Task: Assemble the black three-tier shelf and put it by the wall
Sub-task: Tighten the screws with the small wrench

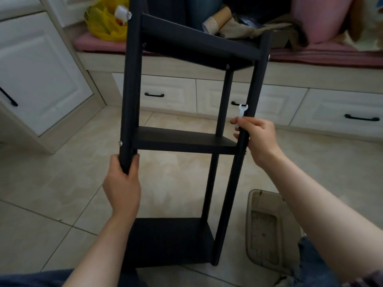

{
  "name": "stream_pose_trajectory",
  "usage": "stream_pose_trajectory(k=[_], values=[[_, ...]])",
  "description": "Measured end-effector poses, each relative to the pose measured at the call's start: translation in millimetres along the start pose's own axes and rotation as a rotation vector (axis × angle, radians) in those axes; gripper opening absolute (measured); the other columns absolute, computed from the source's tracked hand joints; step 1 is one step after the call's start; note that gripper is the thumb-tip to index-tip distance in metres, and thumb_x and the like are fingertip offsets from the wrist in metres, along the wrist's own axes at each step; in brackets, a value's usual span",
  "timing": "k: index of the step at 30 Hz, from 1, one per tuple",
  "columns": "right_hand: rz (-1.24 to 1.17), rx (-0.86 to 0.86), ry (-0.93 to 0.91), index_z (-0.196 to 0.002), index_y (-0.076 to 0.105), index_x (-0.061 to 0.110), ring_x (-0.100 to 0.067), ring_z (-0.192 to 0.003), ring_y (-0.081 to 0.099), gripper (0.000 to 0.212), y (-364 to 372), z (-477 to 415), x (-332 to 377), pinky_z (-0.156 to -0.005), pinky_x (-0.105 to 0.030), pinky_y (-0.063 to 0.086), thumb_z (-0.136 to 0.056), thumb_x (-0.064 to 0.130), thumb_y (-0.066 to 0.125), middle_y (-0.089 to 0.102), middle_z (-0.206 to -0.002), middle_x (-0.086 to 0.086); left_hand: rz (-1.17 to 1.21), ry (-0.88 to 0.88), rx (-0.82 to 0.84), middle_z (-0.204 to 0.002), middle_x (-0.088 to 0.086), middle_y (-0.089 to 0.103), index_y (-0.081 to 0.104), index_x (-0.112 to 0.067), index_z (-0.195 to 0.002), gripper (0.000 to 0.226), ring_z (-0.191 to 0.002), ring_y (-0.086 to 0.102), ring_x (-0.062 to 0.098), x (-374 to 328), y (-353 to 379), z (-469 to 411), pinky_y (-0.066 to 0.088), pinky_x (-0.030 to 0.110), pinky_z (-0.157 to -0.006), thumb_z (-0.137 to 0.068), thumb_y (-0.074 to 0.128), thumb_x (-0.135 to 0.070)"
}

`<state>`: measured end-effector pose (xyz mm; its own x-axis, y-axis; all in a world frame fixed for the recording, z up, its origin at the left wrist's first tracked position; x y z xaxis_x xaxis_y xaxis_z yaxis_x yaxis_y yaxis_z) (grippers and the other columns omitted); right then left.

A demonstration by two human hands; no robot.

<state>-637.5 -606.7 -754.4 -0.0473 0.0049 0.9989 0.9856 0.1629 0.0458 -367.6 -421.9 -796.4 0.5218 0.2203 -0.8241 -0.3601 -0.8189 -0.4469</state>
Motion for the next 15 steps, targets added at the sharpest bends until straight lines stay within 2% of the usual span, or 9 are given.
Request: stream_pose_trajectory(k=[5, 10, 12, 13, 15], values=[[-0.042, 0.094, -0.042, -0.086, 0.076, 0.01, -0.014, -0.077, 0.061, 0.019, 6, 0, 22, -0.076, -0.033, 0.049, -0.096, 0.015, 0.06, 0.064, -0.075, 0.0, 0.057, -0.081, 0.001, -0.064, -0.004, 0.043, 0.044, -0.023, -0.076, 0.031, -0.053, 0.044, 0.002, 15, 4, -1, 0.033, 0.031, -0.053, -0.1, 0.06, -0.033], [-0.042, 0.174, -0.078, -0.081, 0.078, 0.014, -0.027, -0.074, 0.049, 0.023, 18, 9, 46, -0.069, -0.037, 0.044, -0.096, 0.014, 0.06, 0.052, -0.079, -0.014, 0.141, -0.189, 0.045, -0.069, -0.003, 0.043, 0.044, -0.023, -0.079, 0.028, -0.055, 0.042, 0.004, 23, 10, -3, 0.036, 0.032, -0.06, -0.102, 0.058, -0.032], [-0.03, 0.134, -0.119, -0.081, 0.076, 0.011, -0.028, -0.073, 0.046, 0.022, 23, 15, 52, -0.066, -0.033, 0.045, -0.096, 0.012, 0.06, 0.049, -0.077, -0.015, 0.146, -0.223, 0.079, -0.071, -0.002, 0.045, 0.047, -0.019, -0.085, 0.025, -0.063, 0.046, 0.011, 24, 13, -1, 0.043, 0.039, -0.071, -0.103, 0.056, -0.033], [-0.029, 0.112, -0.137, -0.082, 0.076, 0.01, -0.028, -0.072, 0.045, 0.021, 25, 18, 54, -0.063, -0.031, 0.044, -0.096, 0.011, 0.06, 0.048, -0.076, -0.016, 0.126, -0.234, 0.091, -0.072, -0.001, 0.047, 0.048, -0.015, -0.089, 0.024, -0.067, 0.048, 0.016, 24, 15, 0, 0.046, 0.047, -0.082, -0.104, 0.054, -0.034], [-0.038, 0.073, -0.156, -0.082, 0.075, 0.009, -0.028, -0.071, 0.044, 0.02, 30, 22, 57, -0.061, -0.03, 0.044, -0.096, 0.01, 0.06, 0.048, -0.077, -0.017, 0.081, -0.251, 0.11, -0.074, -0.001, 0.049, 0.048, -0.012, -0.094, 0.024, -0.07, 0.05, 0.02, 23, 16, 0, 0.041, 0.058, -0.101, -0.105, 0.051, -0.034]])
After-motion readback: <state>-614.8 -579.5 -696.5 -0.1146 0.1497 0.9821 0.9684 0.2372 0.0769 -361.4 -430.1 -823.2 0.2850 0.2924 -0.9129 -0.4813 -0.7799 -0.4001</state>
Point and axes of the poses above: each hand's wrist, its own z-axis away from the middle knuckle, its own y-axis out of the palm, x = y × z, the point moved 4 cm from there along -z, towards the middle knuckle
